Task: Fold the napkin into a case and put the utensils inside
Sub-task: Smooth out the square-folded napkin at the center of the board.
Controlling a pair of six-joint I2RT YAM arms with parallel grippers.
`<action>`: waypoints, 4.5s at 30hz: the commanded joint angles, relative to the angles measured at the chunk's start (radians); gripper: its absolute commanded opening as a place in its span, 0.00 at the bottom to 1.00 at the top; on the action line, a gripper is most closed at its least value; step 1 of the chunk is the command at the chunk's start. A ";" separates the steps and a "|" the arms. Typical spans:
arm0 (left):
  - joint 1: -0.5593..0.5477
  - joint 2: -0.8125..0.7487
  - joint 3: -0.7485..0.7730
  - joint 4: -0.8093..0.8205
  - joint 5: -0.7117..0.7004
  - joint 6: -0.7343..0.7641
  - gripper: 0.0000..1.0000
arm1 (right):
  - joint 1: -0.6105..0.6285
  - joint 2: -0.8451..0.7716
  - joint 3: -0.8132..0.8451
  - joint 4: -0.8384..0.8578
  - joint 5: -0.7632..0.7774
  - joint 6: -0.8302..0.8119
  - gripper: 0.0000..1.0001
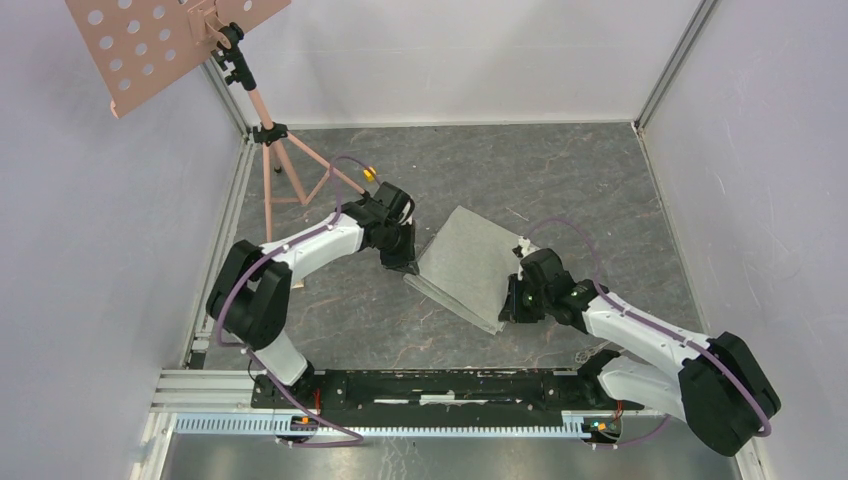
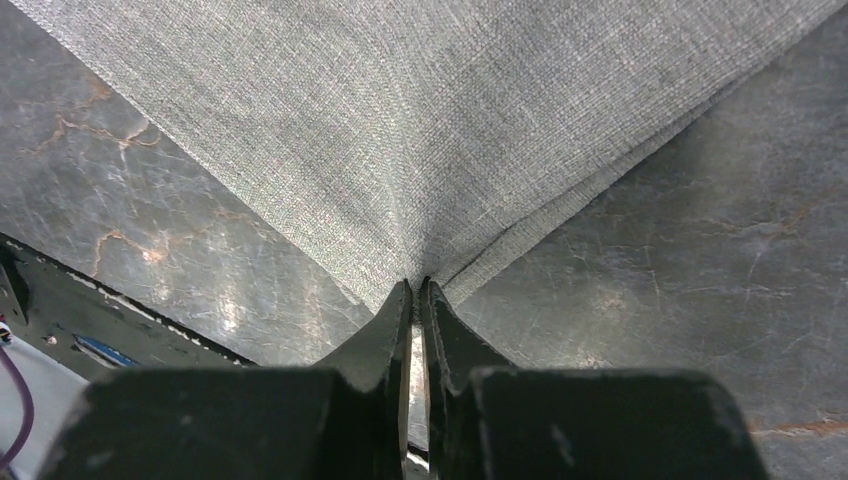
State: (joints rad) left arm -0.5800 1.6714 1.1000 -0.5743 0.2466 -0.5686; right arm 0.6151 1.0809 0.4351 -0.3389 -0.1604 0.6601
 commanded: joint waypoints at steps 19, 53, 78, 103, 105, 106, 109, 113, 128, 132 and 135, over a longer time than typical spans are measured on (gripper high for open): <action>0.032 -0.019 -0.008 -0.027 -0.069 0.062 0.02 | 0.007 0.025 0.019 0.038 -0.018 -0.020 0.12; 0.050 0.024 -0.025 -0.054 -0.108 0.070 0.09 | 0.007 -0.008 -0.018 -0.017 -0.022 -0.029 0.26; 0.050 0.178 0.070 0.024 -0.003 0.036 0.30 | -0.103 0.286 0.165 0.170 -0.137 -0.264 0.47; 0.046 0.162 0.006 0.002 -0.062 0.037 0.29 | -0.492 0.480 0.353 0.190 -0.231 -0.419 0.56; 0.046 0.158 -0.032 0.022 -0.086 0.024 0.29 | -0.522 0.496 0.313 0.217 -0.210 -0.435 0.56; 0.046 0.153 -0.049 0.030 -0.092 0.016 0.29 | -0.532 0.504 0.305 0.219 -0.196 -0.447 0.56; 0.046 0.140 -0.092 0.041 -0.113 0.013 0.29 | -0.537 0.528 0.333 0.179 -0.120 -0.495 0.55; 0.043 0.096 -0.115 0.044 -0.110 0.013 0.28 | -0.506 0.459 0.388 0.124 -0.097 -0.503 0.56; 0.045 0.074 -0.120 0.046 -0.087 0.010 0.28 | -0.186 0.717 0.608 0.613 -0.406 -0.140 0.64; 0.045 0.073 -0.135 0.055 -0.086 0.008 0.28 | -0.189 0.840 0.680 0.663 -0.416 -0.133 0.63; 0.045 0.073 -0.148 0.066 -0.078 0.006 0.28 | -0.195 0.926 0.733 0.661 -0.414 -0.152 0.63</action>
State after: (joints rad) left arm -0.5343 1.7393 1.0031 -0.4480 0.2115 -0.5484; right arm 0.4309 1.9293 1.0874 0.2344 -0.5537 0.4957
